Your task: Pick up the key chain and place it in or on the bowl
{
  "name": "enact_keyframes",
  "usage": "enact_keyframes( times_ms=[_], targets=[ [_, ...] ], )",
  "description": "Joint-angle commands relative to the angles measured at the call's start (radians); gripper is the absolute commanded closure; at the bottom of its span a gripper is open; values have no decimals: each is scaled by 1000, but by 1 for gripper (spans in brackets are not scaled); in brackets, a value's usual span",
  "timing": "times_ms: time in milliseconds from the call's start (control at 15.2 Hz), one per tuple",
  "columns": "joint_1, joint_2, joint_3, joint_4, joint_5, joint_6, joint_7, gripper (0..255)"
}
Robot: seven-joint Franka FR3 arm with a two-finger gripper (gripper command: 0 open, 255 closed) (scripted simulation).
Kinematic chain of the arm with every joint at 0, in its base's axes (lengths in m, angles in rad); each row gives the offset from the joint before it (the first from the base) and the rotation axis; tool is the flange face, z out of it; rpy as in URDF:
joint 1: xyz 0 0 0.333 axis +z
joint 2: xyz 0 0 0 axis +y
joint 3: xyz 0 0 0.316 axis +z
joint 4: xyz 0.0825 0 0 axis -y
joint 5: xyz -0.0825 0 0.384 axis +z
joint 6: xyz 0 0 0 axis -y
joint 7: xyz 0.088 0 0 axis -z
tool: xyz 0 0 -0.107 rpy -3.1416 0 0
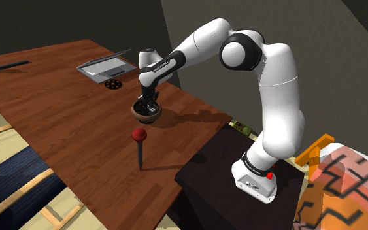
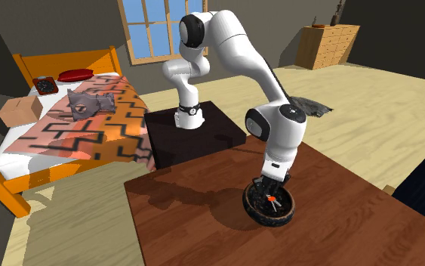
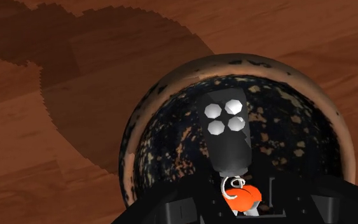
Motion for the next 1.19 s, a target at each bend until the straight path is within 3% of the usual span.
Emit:
enact_keyframes(
  times_ms=[0,132,198,528,792,1122],
  targets=[
    [0,1,0,0,0,0,0,255],
    [0,1,0,0,0,0,0,255],
    [0,1,0,0,0,0,0,0],
    [0,1,0,0,0,0,0,0],
    [-4,-78,4,13,6,-91,-4,0],
    [-4,-78,4,13,6,-91,-4,0]
  ],
)
